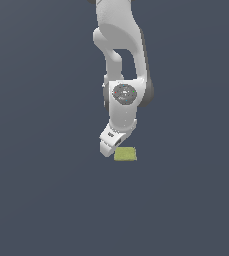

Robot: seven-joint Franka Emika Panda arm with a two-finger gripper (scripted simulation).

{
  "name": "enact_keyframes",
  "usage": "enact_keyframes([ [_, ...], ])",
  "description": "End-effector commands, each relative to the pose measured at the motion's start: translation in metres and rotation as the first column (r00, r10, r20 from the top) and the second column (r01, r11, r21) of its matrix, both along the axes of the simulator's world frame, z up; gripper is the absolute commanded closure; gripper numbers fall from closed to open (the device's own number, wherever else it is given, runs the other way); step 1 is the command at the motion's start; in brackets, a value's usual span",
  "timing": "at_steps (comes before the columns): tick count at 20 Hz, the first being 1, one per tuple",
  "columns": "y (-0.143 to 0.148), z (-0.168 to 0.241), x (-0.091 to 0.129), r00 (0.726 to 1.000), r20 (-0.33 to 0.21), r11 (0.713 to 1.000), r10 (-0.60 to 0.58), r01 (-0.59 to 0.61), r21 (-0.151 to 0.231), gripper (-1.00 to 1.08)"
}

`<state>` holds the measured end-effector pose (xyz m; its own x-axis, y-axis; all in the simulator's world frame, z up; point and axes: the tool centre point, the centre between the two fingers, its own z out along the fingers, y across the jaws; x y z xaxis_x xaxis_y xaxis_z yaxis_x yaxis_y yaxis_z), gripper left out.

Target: Pick up the object and move it to a goal position.

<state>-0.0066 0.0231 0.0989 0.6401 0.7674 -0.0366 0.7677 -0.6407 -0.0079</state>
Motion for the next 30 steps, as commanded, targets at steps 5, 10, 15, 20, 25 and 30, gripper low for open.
enact_keyframes([
  [5,0.009,-0.012,0.001,0.979,0.003,0.979,0.205,-0.205,0.007,-0.92],
  [10,0.017,-0.021,0.002,0.935,0.009,0.935,0.355,-0.355,0.013,-0.92],
  [15,0.024,-0.029,0.002,0.873,0.016,0.873,0.487,-0.487,0.018,-0.92],
  [20,0.03,-0.034,0.003,0.816,0.022,0.816,0.577,-0.578,0.021,-0.92],
  [25,0.033,-0.038,0.003,0.775,0.027,0.775,0.631,-0.631,0.023,-0.92],
  [30,0.035,-0.039,0.003,0.758,0.029,0.757,0.652,-0.653,0.023,-0.92],
])
